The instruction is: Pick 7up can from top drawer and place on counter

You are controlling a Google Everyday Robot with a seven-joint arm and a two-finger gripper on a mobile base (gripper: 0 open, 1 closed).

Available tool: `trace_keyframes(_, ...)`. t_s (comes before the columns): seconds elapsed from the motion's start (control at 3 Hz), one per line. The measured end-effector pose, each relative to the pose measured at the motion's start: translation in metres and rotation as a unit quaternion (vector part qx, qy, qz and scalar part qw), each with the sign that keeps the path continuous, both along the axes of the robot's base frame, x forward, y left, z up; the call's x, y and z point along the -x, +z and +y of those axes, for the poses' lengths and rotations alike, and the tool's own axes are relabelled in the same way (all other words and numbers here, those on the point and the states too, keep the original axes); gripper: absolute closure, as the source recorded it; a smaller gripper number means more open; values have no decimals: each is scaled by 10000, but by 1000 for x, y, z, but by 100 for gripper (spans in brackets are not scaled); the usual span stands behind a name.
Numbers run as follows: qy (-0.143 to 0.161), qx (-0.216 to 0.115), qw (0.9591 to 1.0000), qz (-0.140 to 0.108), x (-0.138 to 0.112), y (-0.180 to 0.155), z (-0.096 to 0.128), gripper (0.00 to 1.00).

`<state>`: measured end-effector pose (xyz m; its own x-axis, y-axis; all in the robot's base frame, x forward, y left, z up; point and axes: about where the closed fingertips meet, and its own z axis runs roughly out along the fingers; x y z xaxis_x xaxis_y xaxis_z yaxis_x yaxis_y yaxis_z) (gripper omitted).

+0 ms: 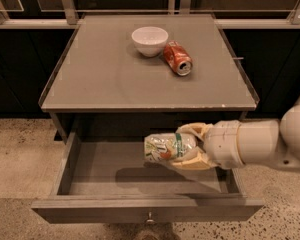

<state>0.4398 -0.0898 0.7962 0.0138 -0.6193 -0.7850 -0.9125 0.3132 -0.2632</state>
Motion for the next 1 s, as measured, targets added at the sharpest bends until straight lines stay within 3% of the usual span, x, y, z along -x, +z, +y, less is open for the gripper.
trace_keyframes(0.33, 556, 302, 9968, -488, -14, 53, 11, 100)
trace_keyframes(0.67, 1208, 356, 9894, -718, -42, 86, 38, 100)
trace_keyframes(1.0, 1861, 131, 9797, -727, -77, 94, 85, 100)
